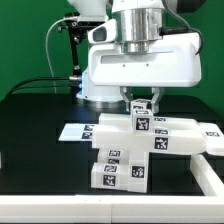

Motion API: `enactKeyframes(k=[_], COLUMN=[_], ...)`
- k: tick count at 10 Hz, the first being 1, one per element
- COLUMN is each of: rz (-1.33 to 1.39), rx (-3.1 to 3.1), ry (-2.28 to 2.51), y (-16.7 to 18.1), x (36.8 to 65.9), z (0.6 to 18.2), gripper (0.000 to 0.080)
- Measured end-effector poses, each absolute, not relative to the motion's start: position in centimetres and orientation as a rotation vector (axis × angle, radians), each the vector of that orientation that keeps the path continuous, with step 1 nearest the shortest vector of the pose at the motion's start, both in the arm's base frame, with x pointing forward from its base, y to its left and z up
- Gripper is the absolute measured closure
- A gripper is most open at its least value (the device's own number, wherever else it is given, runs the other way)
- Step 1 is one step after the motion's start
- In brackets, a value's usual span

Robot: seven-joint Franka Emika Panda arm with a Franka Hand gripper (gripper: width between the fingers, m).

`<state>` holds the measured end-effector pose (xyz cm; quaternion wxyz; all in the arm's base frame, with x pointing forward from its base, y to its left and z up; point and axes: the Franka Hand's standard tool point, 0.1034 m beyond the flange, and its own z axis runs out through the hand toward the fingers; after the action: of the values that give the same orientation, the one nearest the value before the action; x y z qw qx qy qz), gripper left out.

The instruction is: Assemble chair

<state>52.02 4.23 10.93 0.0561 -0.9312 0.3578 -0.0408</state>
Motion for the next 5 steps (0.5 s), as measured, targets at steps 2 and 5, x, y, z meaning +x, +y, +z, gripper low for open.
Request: enactKeyframes(k=[2,5], rz=[-0.106,-0.113], rx=[-2.712,-2.693], ry=[1.304,1.324], y=[4.36,4.38], x=[52.00,52.02], z=[10.91,10.88], gripper=[0.0521,0.0415])
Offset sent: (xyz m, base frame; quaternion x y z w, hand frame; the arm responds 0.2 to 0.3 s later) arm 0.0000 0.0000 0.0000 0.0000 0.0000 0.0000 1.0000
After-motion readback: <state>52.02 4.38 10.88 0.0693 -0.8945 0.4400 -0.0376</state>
